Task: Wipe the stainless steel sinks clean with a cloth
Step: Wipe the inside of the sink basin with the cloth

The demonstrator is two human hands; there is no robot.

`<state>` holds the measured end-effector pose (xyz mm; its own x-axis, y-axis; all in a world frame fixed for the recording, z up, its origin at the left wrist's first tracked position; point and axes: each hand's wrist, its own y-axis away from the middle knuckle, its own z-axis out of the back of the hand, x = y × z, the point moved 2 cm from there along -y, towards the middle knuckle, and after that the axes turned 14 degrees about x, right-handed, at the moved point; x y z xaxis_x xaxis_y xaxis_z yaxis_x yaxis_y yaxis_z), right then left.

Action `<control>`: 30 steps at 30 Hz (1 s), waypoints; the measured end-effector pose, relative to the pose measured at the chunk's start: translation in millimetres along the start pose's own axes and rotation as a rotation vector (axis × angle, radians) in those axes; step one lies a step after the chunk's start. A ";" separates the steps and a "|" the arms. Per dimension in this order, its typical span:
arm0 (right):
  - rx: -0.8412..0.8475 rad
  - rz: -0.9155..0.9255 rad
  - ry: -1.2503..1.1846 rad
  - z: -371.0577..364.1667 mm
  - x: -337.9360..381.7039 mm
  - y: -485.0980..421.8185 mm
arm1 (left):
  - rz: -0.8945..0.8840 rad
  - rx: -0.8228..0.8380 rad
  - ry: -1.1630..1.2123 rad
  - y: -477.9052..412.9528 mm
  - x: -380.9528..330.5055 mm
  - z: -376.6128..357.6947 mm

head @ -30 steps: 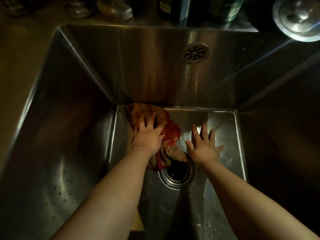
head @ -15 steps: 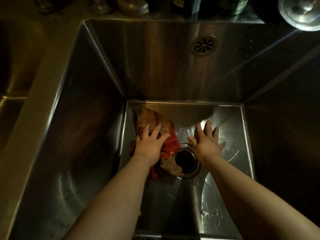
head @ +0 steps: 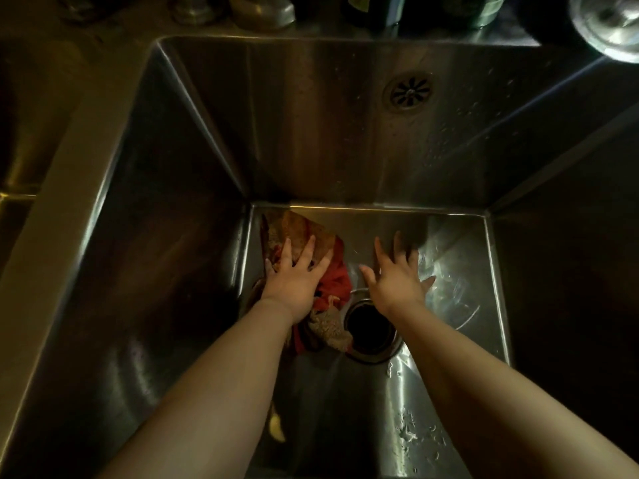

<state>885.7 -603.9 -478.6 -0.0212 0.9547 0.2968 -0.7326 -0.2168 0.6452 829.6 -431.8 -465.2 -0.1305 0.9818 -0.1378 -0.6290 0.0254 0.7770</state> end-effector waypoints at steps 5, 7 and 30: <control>0.017 -0.017 0.014 -3.1 -0.4 -3.6 | 0.037 0.027 0.019 -17.2 13.6 36.3; 0.011 -0.019 0.028 -5.9 -0.2 -5.5 | 0.048 0.025 0.002 -22.4 17.7 43.2; -0.039 0.011 0.080 -23.0 -31.7 18.1 | 0.028 0.004 0.099 5.8 16.5 4.9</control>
<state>857.5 -633.4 -492.6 -0.0824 0.9660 0.2450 -0.7577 -0.2204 0.6143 827.5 -414.5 -460.0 -0.2235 0.9588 -0.1754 -0.6211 -0.0014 0.7837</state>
